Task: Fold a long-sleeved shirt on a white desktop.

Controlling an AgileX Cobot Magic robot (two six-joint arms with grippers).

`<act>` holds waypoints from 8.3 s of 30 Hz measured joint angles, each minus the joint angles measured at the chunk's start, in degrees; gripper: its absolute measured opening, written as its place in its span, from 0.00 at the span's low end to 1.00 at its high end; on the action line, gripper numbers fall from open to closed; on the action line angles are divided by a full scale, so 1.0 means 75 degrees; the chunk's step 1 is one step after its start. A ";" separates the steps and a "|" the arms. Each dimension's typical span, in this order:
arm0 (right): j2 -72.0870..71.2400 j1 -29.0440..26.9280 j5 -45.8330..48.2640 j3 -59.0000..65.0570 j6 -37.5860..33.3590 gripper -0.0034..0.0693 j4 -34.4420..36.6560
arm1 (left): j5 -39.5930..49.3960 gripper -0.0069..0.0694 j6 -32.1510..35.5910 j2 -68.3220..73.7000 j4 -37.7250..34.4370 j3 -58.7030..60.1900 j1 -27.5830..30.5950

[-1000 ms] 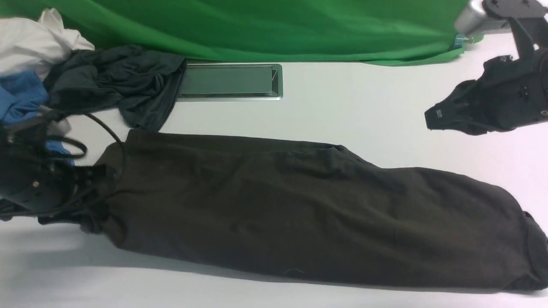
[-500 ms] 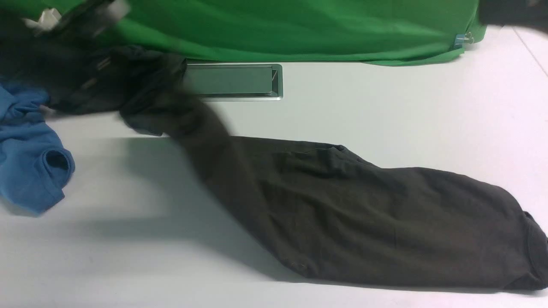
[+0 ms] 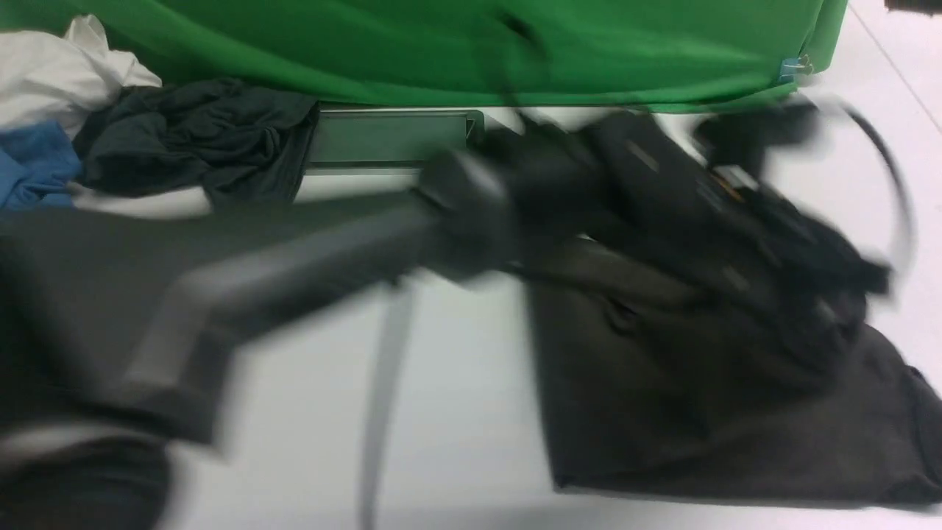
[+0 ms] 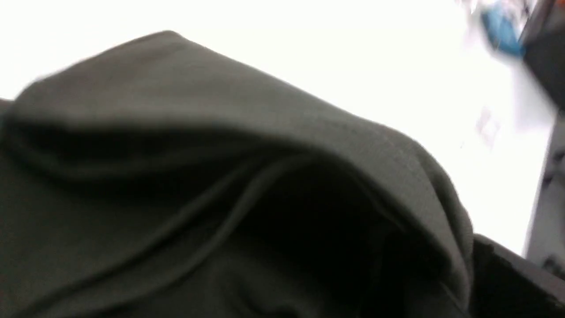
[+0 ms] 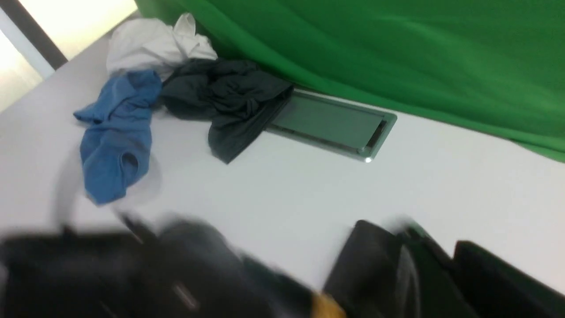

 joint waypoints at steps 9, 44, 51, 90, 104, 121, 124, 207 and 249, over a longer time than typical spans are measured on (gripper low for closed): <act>-0.0010 0.0000 0.0054 0.0000 0.0000 0.31 -0.0014 | 0.0070 0.73 -0.0026 0.0665 0.0405 -0.1022 -0.0456; 0.4430 0.0159 -0.0193 -0.0368 -0.1597 0.56 -0.0360 | 0.0832 0.11 0.0680 -0.0796 0.1721 0.3505 0.1835; 0.5899 0.0457 -0.0305 -0.0291 -0.2051 0.73 -0.0395 | 0.0805 0.11 0.0680 -0.0796 0.1728 0.3528 0.1835; 0.6125 -0.0620 -0.0362 -0.0291 -0.1504 0.13 -0.0984 | 0.0604 0.11 0.0714 -0.0771 0.1771 0.3534 0.1835; 0.6349 -0.0781 -0.0521 0.0052 -0.1602 0.20 -0.1037 | 0.1041 0.13 0.0200 -0.0967 0.2089 0.3153 0.1856; 0.5711 -0.0759 -0.0710 0.0240 -0.1004 0.51 -0.1182 | 0.1185 0.97 -0.1140 0.0337 0.2670 0.1194 0.1705; 0.5425 -0.0759 -0.0844 0.0240 -0.0999 0.52 -0.1182 | 0.1216 0.99 -0.1103 0.0521 0.2420 0.1031 0.1756; 0.6268 0.0229 -0.1079 0.0329 -0.1065 0.10 -0.1734 | -0.1715 0.19 0.1003 -0.3604 -0.1480 0.8395 0.3160; 0.3151 -0.0153 -0.2023 0.5121 0.0965 0.80 -0.1444 | -0.1530 0.19 0.1003 -0.3619 -0.1271 0.8402 0.3176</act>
